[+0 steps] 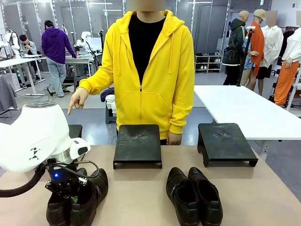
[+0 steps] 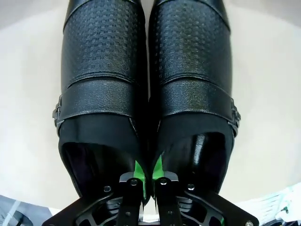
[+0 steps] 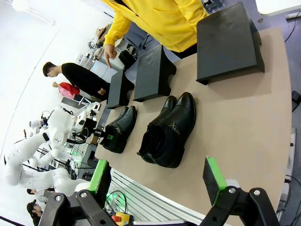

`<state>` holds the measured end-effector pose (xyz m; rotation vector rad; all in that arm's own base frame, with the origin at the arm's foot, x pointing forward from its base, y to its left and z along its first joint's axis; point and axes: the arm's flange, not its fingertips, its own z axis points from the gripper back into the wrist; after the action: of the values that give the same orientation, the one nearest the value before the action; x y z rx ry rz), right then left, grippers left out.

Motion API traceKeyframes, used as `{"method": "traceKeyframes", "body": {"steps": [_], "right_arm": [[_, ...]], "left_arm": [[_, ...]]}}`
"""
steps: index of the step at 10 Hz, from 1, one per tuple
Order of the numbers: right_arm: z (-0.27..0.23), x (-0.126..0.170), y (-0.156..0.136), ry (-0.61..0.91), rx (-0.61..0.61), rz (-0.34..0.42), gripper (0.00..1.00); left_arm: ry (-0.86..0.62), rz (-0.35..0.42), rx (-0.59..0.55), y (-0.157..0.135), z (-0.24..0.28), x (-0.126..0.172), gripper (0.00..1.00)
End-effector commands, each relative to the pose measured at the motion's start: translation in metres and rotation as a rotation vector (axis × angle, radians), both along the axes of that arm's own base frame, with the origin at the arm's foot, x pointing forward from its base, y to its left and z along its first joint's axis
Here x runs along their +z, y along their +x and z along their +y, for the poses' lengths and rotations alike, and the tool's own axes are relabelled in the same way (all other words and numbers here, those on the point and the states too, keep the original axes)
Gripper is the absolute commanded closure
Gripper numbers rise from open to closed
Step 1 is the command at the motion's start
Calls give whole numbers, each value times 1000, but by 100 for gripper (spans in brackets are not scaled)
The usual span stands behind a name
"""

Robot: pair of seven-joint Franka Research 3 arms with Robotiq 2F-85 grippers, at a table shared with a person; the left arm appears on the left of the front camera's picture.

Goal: Place the shoes on the stand as instructed by the person.
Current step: Pick up one pair of Shoes and place it on the Shoes Stand indicated by the person.

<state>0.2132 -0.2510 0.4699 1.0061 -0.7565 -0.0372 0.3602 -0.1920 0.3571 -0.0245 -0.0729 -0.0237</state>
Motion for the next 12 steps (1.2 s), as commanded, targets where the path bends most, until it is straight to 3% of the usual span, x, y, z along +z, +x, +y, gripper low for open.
{"method": "traceKeyframes", "body": {"steps": [1,4,6,8,12], "right_arm": [[0,0,0,4,4,-11,0],[0,0,0,4,4,-11,0],[0,0,0,4,4,-11,0],[0,0,0,4,4,-11,0],[0,0,0,4,4,-11,0]], "left_arm": [[22,-81,28,-9,3,34,100],[36,-184,24,3,22,99,100],[62,-221,41,11,40,118,100],[63,-235,22,11,46,128,100],[42,-219,50,9,44,118,100]]}}
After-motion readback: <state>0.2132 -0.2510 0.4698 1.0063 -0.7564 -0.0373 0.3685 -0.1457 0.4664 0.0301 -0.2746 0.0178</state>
